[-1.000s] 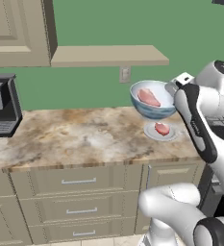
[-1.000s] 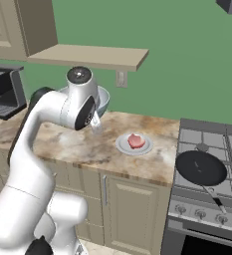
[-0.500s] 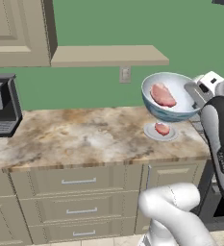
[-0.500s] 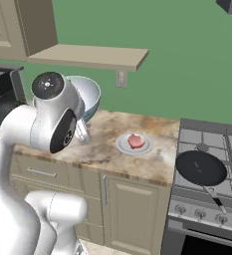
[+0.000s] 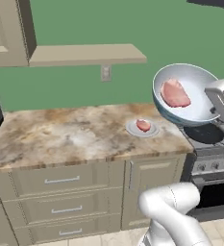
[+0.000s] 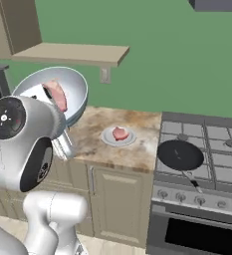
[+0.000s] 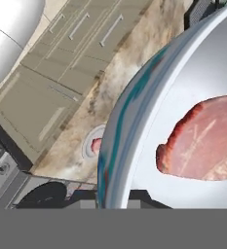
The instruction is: Place one of the steaks on the plate and the other in the bowl. Then place the bowl in the fridge.
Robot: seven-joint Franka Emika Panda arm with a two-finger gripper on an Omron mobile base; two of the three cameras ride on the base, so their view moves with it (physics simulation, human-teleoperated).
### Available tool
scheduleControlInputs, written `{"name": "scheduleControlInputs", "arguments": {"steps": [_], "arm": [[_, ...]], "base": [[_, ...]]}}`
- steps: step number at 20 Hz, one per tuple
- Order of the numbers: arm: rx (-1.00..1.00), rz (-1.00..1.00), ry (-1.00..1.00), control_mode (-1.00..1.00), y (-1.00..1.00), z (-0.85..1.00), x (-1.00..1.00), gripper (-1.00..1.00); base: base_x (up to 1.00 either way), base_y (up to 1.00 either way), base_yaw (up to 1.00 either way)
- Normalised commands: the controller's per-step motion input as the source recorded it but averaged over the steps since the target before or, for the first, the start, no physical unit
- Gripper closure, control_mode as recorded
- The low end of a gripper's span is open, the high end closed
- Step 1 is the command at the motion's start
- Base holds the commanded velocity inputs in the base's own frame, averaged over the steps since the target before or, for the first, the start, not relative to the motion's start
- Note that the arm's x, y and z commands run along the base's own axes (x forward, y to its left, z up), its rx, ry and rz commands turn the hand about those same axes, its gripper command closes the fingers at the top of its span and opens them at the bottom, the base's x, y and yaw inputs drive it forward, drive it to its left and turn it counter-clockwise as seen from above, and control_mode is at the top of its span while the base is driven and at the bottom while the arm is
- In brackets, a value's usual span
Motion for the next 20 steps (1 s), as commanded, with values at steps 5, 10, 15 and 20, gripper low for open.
{"name": "scheduleControlInputs", "arguments": {"steps": [5,10,15,20], "arm": [[0.0,0.0,0.0,1.0,0.0,0.0,0.0,1.0],[0.0,0.0,0.0,1.0,0.0,0.0,0.0,1.0],[0.0,0.0,0.0,1.0,0.0,0.0,0.0,1.0],[0.0,0.0,0.0,1.0,0.0,0.0,0.0,1.0]], "base": [[-0.02,-0.32,-0.89],[0.0,-0.02,-1.0],[0.0,0.0,-1.0],[0.0,0.0,-1.0]]}}
